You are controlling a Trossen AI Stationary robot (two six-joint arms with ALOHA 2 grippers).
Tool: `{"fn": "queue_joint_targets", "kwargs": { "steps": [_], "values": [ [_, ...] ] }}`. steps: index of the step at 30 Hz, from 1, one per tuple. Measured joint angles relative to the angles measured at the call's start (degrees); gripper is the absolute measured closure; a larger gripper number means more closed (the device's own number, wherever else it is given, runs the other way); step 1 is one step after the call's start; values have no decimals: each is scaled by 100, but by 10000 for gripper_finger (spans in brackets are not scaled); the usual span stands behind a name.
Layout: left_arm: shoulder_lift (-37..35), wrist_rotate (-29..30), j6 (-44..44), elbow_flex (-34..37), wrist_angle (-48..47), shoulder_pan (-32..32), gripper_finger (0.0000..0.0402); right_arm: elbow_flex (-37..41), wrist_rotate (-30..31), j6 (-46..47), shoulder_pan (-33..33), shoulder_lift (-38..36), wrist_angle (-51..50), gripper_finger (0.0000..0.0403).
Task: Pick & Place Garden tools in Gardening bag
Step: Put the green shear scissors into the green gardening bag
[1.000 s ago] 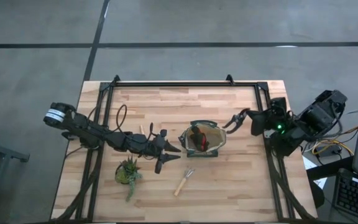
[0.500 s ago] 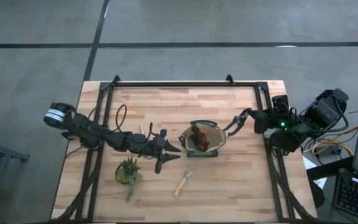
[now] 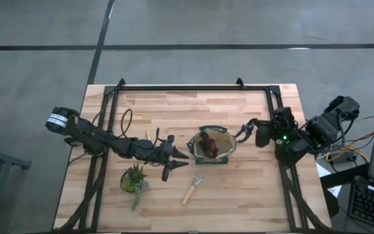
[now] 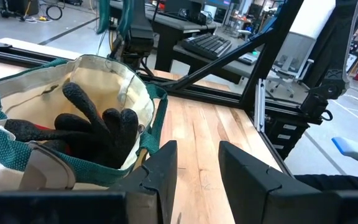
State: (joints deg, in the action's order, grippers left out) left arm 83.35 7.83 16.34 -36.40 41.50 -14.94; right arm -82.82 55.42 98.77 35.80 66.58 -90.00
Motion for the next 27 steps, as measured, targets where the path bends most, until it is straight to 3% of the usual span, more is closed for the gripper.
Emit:
{"fn": "queue_joint_targets", "kwargs": {
  "steps": [18,27],
  "values": [
    [0,1,-96,0,0,0,280,1183,-2,911,-8,-8,11,395],
    [0,10,-138,0,1,0,280,839,441,576,-8,-169,-4,395]
  ]
}}
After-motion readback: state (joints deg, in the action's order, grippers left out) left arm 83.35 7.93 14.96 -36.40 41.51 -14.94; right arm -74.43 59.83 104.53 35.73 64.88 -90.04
